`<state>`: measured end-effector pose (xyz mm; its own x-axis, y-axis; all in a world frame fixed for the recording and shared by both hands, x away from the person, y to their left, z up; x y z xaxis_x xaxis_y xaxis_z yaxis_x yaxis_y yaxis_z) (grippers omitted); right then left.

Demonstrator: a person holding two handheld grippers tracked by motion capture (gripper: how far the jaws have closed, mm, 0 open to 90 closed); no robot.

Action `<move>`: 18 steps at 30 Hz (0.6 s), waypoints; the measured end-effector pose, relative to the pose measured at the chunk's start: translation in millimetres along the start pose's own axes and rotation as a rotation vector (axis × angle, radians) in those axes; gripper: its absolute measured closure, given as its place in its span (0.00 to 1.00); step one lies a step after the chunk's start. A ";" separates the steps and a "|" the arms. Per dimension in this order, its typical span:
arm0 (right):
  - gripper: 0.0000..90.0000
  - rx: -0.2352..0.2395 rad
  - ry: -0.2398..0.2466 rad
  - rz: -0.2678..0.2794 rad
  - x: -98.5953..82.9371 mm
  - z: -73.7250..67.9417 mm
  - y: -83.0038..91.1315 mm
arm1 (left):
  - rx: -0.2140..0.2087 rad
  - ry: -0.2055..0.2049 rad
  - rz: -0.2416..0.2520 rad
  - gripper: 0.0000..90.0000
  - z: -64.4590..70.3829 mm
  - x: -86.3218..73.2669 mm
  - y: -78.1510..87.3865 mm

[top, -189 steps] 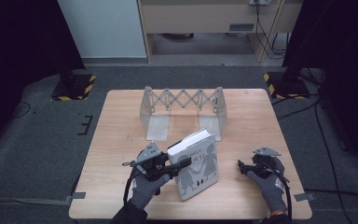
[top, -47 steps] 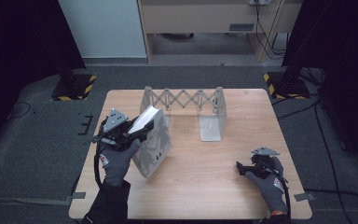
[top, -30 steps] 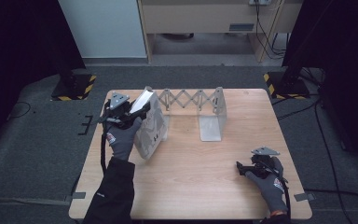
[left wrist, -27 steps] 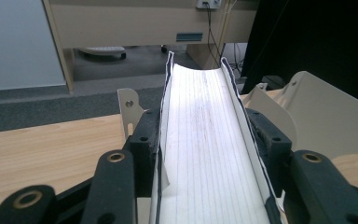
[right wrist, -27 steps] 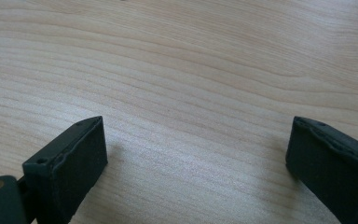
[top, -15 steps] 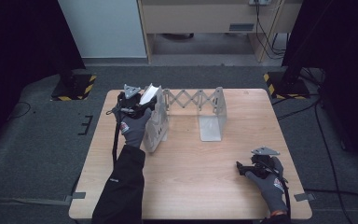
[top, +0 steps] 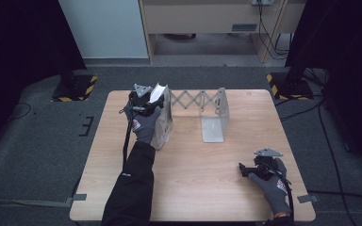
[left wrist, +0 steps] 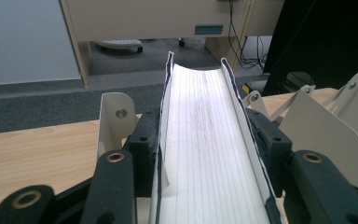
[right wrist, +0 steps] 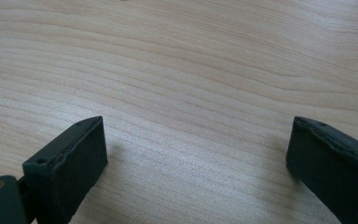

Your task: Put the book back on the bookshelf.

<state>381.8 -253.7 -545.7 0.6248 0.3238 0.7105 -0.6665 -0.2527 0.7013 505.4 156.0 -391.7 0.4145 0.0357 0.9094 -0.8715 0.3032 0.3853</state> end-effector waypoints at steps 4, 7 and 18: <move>0.06 0.001 -0.001 -0.001 0.0 -0.1 0.0 | 0.001 -0.017 0.016 0.57 4.4 -3.7 0.1; 0.06 -0.002 0.002 0.002 -0.1 0.0 -0.2 | -0.002 -0.017 0.019 0.57 4.8 -4.6 0.9; 0.06 -0.001 0.003 0.001 -0.1 -0.1 -0.1 | -0.114 0.010 0.091 0.39 -2.2 -16.1 17.6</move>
<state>381.8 -253.7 -545.9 0.6227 0.3259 0.7113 -0.6679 -0.2522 0.7002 484.0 162.8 -400.0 0.3382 0.0774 0.9379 -0.8706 0.4041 0.2806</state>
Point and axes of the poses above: each handheld gripper's, and its own axes: y roughly backward along the jaws, x roughly out of its top, z roughly to its right, the point moved 1 cm from there along -y, roughly forward along the jaws, and after that the axes turned 5 degrees about y, right-handed, at the moved point
